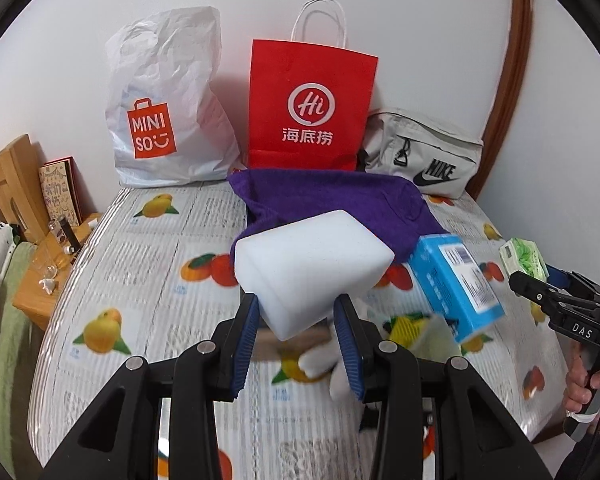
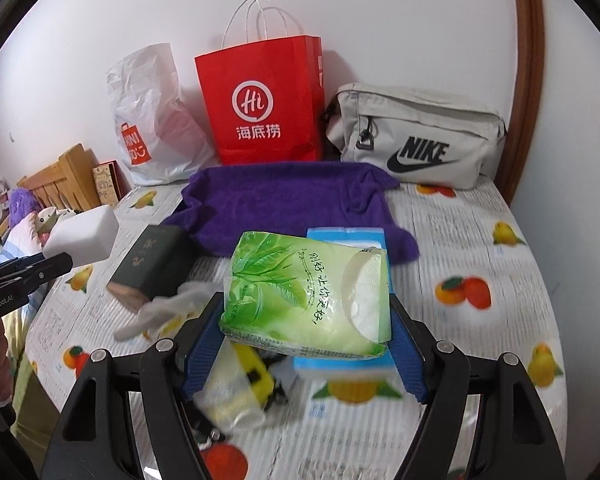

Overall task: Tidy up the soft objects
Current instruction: 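Place the green pack on the purple towel with the right tool while the left tool carries the sponge over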

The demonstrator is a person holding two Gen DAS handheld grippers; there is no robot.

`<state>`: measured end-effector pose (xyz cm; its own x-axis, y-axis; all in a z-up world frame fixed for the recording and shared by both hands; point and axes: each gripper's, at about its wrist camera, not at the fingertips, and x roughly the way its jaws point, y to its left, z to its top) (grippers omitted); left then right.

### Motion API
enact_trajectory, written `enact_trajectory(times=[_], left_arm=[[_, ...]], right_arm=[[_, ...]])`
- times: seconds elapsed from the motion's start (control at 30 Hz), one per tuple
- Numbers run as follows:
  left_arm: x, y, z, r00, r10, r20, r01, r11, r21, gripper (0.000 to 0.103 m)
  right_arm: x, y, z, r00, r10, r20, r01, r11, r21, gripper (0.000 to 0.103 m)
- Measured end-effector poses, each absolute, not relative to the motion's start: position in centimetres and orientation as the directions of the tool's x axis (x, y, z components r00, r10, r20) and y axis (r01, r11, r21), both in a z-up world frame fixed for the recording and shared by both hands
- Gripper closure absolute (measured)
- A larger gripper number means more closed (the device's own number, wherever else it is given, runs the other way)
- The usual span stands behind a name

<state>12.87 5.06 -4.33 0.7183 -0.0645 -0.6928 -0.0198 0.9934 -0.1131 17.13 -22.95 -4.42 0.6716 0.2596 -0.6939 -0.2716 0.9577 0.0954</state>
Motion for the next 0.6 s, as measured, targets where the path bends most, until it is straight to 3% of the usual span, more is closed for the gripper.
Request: enact_trajectory(times=[0.6], left_arm=[[24.7, 6.0, -6.3, 0.651, -0.015, -0.759, -0.077, 0.993, -0.086, 0.066]], right_arm=[[30.0, -21.3, -4.9, 0.649, 0.258, -0.716, -0.287, 0.954, 0.084, 0.028]])
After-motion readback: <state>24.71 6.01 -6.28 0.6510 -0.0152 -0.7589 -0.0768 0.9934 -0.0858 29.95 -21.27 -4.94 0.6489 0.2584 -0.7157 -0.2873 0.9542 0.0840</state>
